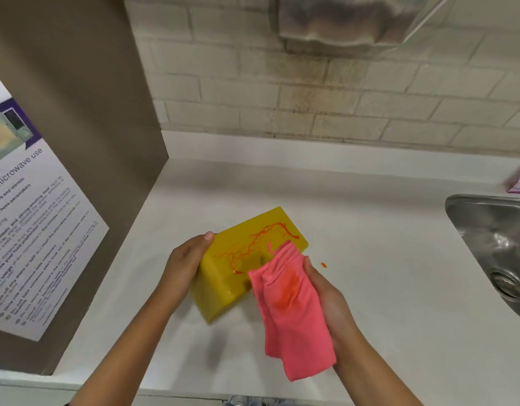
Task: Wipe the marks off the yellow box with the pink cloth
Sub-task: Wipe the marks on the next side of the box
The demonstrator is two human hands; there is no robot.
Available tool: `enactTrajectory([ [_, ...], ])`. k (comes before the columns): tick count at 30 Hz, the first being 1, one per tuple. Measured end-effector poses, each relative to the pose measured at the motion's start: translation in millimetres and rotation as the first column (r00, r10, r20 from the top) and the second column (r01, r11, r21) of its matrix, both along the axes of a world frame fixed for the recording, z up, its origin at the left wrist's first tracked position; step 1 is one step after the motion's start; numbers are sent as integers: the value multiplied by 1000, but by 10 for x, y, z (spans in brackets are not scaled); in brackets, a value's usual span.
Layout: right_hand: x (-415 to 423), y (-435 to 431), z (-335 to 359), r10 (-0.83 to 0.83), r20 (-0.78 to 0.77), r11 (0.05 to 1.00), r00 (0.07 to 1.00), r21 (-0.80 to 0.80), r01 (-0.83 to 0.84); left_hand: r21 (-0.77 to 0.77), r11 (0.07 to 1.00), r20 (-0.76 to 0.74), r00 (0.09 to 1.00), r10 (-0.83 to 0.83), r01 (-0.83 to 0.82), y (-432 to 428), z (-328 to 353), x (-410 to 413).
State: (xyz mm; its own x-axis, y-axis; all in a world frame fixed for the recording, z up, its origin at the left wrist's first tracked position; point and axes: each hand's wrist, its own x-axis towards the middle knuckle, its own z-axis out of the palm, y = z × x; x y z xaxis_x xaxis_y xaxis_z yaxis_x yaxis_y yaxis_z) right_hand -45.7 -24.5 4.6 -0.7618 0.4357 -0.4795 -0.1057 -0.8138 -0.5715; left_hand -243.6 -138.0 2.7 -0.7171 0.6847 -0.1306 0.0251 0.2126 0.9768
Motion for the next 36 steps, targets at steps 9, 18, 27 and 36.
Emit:
enactTrajectory([
  [9,526,302,-549,-197,224,971,954,181,157,110,992,-33,998,-59,62,84,-226,56],
  [18,635,472,-705,-353,659,601,665,704,-378,191,973,-27,991,-129,132,75,-450,76],
  [27,1131,579,-511,163,663,627,731,502,-596,200,967,-52,987,-150,157,107,-476,55],
  [36,1076,364,-686,-418,603,429,679,790,-438,203,966,-55,987,-153,161,91,-509,62],
])
